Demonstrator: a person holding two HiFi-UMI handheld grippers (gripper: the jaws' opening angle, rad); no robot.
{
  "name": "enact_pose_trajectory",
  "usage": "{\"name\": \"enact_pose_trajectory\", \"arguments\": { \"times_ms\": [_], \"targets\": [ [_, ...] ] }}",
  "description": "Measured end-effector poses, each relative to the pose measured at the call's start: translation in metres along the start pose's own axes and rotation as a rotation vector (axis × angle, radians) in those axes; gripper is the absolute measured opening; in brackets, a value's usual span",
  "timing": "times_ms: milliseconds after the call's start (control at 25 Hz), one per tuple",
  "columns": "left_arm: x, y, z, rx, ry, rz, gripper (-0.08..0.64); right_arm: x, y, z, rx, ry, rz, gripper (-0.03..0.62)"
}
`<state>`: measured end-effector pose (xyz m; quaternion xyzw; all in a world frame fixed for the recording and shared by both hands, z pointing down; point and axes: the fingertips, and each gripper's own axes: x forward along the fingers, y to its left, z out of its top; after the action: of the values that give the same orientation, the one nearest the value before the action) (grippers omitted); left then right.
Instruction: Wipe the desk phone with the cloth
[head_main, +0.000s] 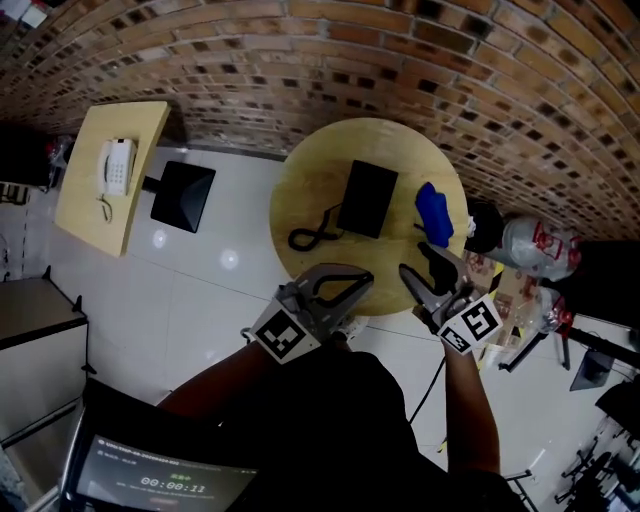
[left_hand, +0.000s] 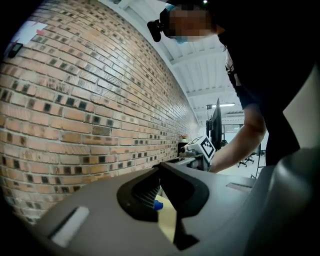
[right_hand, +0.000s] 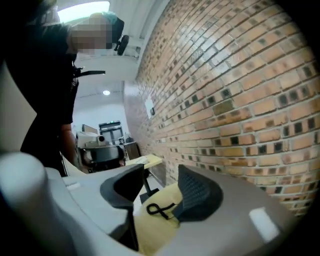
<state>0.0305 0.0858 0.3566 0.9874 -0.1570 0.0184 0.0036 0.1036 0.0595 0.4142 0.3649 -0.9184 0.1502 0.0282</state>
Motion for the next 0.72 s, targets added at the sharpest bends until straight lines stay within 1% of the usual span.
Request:
{"name": "enact_pose_trajectory", "arguments": {
  "times_ms": [120, 280, 440, 680, 720],
  "targets": [
    [-0.004, -0.008, 0.0, -0.025, 0.008, 0.012, 0.0, -0.003, 0.029, 0.006, -0.009, -0.033, 0.046, 0.204],
    [-0.01, -0.021, 0.005, -0.034, 0.008, 0.026, 0.0, -0.013, 0.056, 0.016, -0.026, -0.053, 0.062, 0.182],
    [-0.023, -0.043, 0.016, -0.035, 0.012, 0.05, 0.0, -0.026, 0.094, 0.024, -0.059, -0.047, 0.082, 0.116],
    [-0.026, -0.063, 0.029, -0.058, -0.007, 0.059, 0.0, -0.045, 0.122, 0.043, -0.067, -0.089, 0.085, 0.009],
    [-0.028, -0.065, 0.031, -0.056, -0.005, 0.058, 0.0, -0.046, 0.127, 0.046, -0.067, -0.09, 0.088, 0.002]
  ]
}}
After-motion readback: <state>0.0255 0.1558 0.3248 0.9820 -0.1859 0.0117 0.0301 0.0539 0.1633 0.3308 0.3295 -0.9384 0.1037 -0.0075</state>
